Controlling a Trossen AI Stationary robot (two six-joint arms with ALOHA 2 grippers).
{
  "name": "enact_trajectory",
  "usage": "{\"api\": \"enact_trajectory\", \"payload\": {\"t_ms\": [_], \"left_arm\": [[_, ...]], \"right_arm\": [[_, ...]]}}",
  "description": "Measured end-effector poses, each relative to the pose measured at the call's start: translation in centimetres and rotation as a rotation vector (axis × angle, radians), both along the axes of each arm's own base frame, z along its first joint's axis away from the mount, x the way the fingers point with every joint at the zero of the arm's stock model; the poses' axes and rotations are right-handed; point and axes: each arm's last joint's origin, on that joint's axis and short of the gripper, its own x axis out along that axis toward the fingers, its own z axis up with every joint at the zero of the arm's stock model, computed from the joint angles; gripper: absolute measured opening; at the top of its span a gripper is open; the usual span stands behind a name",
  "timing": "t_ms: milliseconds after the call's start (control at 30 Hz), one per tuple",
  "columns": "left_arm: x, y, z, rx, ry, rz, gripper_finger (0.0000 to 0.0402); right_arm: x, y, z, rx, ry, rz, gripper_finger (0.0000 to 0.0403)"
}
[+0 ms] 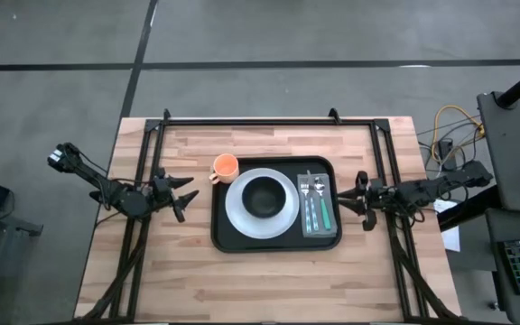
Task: Set up tray
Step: Return to Home Position
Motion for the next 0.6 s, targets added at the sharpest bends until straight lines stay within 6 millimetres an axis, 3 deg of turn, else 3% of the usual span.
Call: {"api": "enact_trajectory", "payload": {"t_ms": [600], "left_arm": [[-1.2, 0.7, 1.5, -0.125, -0.208, 0.002, 0.0217]], "right_arm": [[-0.2, -0.1, 0.3, 0.011, -0.032, 0.0, 0.0079]]}}
